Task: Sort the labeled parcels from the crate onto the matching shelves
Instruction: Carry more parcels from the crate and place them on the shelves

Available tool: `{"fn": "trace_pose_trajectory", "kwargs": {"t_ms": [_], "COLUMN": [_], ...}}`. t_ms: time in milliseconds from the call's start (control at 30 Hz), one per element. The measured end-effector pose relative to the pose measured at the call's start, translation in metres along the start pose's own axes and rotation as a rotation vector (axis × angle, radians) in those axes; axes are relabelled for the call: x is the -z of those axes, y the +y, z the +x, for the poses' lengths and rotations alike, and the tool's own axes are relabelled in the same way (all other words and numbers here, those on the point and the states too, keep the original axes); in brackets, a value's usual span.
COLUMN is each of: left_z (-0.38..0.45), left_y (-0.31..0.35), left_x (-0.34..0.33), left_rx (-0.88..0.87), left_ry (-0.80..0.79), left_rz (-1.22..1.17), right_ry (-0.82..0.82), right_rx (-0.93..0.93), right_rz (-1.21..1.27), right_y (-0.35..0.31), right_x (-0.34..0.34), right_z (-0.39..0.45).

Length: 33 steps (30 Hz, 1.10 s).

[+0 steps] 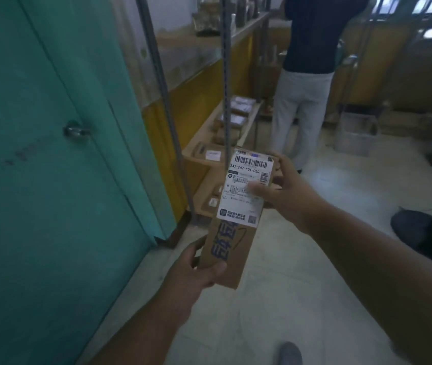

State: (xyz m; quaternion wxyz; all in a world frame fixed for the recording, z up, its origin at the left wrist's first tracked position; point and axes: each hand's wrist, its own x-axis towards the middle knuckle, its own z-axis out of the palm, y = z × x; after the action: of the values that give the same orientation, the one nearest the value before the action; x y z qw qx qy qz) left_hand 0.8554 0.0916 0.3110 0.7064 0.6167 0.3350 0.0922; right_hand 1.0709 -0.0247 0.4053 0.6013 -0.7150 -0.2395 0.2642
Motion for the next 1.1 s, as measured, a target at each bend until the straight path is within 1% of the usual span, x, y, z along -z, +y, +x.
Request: {"fn": "trace_pose_trajectory", "kwargs": {"t_ms": [67,167,267,367,533,700,800,967,1033,1100], "left_z": [0.039,0.095,0.146,0.191,0.273,0.392,0.464,0.558,0.594,0.627], "left_y": [0.009,0.028,0.053,0.079,0.107,0.128,0.156,0.21,0.225,0.235], "left_x": [-0.036,-0.091,-0.132,-0.164,-0.195,-0.22,-0.242,-0.293,-0.312,-0.33], "left_rx": [-0.003,0.001,0.025,0.06,0.097,0.102,0.085,0.065,0.059,0.039], "left_ry": [-0.034,-0.064,-0.099,-0.114,-0.097,-0.077,-0.13,-0.215,-0.214,-0.18], "left_rz": [0.038,0.094,0.153,0.139,0.117,0.104,0.101,0.107,0.104,0.085], "right_ry": [0.067,0.126,0.158,0.165,0.18,0.193,0.219,0.268,0.277,0.27], "right_rx": [0.011,0.025,0.011,0.022,0.021,0.016,0.009,0.012,0.019,0.027], "right_rz": [-0.073,-0.076,-0.071,-0.118,-0.153,-0.149,-0.168,-0.219,-0.202,-0.202], "right_y": [0.009,0.013,0.008,-0.002,0.005,0.014,0.004,-0.017,-0.014,-0.01], "right_x": [0.04,0.097,0.148,0.187,0.222,0.252,0.281,0.343,0.365,0.383], "right_z": [0.023,0.061,0.1,0.144,0.23,0.341,0.407,0.495,0.53,0.567]}}
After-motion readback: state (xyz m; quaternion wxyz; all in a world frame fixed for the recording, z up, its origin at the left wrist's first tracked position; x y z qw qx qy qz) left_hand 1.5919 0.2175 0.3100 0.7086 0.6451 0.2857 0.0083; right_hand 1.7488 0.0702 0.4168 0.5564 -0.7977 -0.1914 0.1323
